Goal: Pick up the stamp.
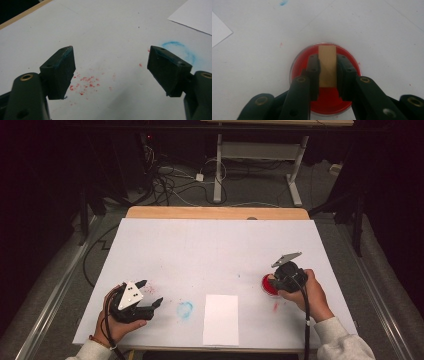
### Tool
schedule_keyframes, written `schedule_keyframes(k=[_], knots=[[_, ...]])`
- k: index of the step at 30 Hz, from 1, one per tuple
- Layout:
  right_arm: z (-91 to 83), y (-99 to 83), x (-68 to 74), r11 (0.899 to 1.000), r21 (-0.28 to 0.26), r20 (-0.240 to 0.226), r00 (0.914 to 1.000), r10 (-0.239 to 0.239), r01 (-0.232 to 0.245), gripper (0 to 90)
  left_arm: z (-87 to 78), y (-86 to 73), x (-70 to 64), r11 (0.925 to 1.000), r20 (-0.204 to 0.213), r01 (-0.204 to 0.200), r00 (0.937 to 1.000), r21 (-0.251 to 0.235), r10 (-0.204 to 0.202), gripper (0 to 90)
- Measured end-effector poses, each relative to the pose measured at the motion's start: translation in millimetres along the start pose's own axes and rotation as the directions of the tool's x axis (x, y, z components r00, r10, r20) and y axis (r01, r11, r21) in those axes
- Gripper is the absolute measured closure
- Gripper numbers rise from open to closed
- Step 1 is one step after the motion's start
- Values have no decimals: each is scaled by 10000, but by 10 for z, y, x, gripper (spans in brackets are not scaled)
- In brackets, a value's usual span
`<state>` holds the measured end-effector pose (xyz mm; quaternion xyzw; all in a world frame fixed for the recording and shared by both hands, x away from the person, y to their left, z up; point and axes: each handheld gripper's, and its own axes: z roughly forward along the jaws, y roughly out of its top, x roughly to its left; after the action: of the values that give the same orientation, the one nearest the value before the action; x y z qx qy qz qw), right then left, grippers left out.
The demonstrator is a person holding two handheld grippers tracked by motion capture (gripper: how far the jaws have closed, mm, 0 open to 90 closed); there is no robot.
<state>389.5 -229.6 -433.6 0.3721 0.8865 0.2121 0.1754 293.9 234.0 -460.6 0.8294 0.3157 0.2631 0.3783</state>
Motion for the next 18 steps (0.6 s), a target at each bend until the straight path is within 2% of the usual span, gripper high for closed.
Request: schedule_keyframes(k=[2,9,16,18], knots=[[-30,1,3,10000,-62,34,10000,-38,38,751,3,-6,1,9998,51,171,9998,102,-172,210],[-120,-1,-21,9997,-257,-39,10000,-8,7,748,-1,-10,3,9997,109,204,9997,117,-205,210],[-222,-7,-53,9986,-401,-187,9993,326,-333,746,4,-12,8,9995,191,261,9995,153,-264,207],[-254,-5,-57,9985,-473,-214,9994,262,-272,744,4,-12,8,9995,189,263,9995,165,-266,204]])
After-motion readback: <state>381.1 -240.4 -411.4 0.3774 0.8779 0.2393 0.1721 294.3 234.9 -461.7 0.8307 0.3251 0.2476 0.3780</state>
